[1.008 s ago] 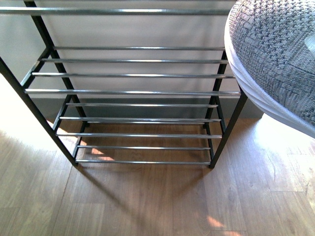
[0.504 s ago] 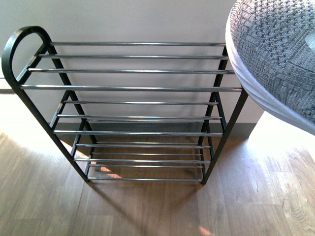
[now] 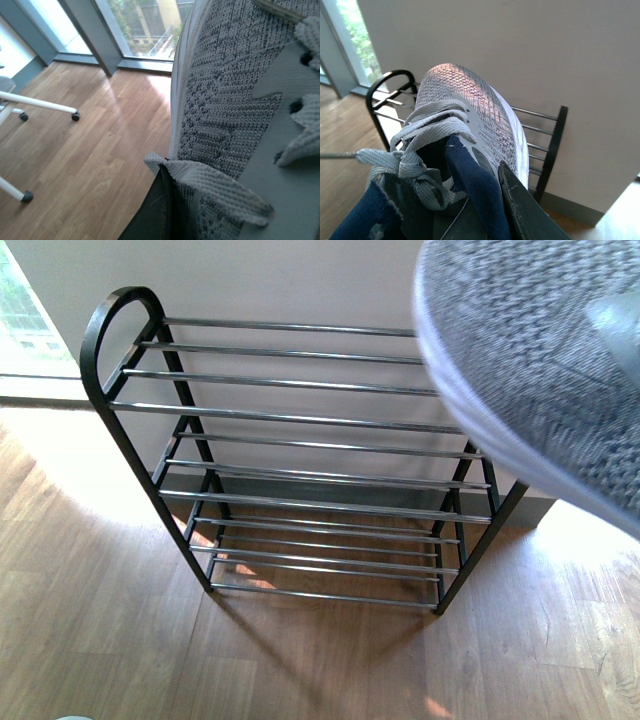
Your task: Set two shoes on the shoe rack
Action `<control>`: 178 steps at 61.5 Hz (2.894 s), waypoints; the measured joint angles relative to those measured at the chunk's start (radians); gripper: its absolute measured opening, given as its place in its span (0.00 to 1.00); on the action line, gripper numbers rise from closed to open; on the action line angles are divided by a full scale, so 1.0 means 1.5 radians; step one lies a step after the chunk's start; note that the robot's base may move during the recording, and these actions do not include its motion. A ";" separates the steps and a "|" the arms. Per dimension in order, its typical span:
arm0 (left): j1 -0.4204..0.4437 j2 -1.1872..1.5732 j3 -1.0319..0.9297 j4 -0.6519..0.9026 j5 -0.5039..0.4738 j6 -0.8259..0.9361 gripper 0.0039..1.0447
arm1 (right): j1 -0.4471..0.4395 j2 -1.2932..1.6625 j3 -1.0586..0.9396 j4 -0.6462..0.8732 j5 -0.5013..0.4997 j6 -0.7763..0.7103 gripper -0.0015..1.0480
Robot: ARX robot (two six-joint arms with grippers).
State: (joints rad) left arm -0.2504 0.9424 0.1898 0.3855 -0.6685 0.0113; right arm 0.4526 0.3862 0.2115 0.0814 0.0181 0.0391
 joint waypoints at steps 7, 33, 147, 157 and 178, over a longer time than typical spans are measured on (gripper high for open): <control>-0.002 0.000 0.000 0.000 0.004 0.000 0.05 | 0.024 0.221 0.085 0.119 0.085 0.097 0.01; -0.002 0.000 0.000 0.000 0.000 0.000 0.05 | 0.036 0.866 0.438 0.185 0.180 0.301 0.01; -0.002 0.000 0.000 0.000 -0.001 0.000 0.05 | -0.176 0.794 0.273 0.568 0.105 0.014 0.57; -0.002 0.000 0.000 0.000 -0.001 0.000 0.05 | -0.205 0.712 0.169 0.609 0.085 -0.010 0.32; -0.002 0.000 0.000 0.000 -0.001 0.000 0.05 | -0.243 0.565 0.016 0.606 0.045 -0.023 0.02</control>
State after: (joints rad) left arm -0.2535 0.9424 0.1898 0.3855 -0.6693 0.0116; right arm 0.0887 1.2339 0.2348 0.9909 0.0856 0.0048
